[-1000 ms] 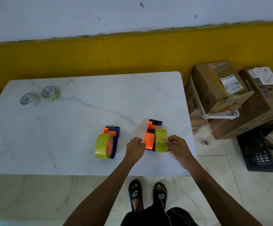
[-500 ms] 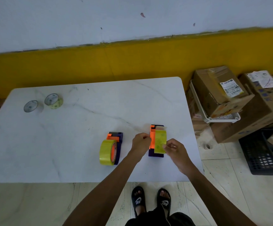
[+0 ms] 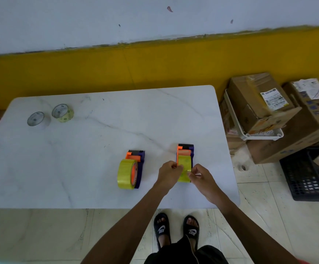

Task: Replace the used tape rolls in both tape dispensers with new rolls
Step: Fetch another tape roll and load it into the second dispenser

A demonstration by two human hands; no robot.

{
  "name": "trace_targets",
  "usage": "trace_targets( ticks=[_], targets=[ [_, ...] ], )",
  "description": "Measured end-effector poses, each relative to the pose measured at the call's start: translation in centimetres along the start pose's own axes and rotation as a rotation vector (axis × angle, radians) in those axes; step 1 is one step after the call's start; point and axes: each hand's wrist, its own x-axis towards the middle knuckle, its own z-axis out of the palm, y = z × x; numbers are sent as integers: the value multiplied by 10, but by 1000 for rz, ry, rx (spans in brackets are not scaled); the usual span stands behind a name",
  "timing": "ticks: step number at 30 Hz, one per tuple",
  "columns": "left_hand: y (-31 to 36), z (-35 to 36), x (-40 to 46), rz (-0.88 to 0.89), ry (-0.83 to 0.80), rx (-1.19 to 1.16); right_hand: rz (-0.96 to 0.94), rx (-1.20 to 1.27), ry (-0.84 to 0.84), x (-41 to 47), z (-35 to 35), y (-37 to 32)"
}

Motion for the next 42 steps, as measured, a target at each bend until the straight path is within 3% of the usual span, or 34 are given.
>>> trace_targets(
  ticks=[6, 10, 16, 20, 28, 33, 38, 42],
  targets=[
    [-4, -2, 2, 74, -2, 81, 158, 6, 42, 13, -6, -12],
    [-7, -3, 3, 99, -17, 102, 33, -237, 169, 49, -26, -34],
    [-11, -1, 7, 143, 6, 106, -231, -744, -3, 102, -39, -79],
    [-14, -1, 8, 174, 27, 120, -138, -1081, -201, 117, -29, -78],
    [-15, -2, 10, 182, 28, 122, -20, -844, -197, 135, -18, -53],
    [-15, -1, 10, 166, 24, 106, -237, -737, -258, 129, -32, -56],
    [-13, -1, 9, 125, 9, 80, -264, -736, -92, 132, -31, -46],
    [-7, 1, 7, 119, 3, 290, -305, -913, -8, 123, -20, -52]
  ],
)
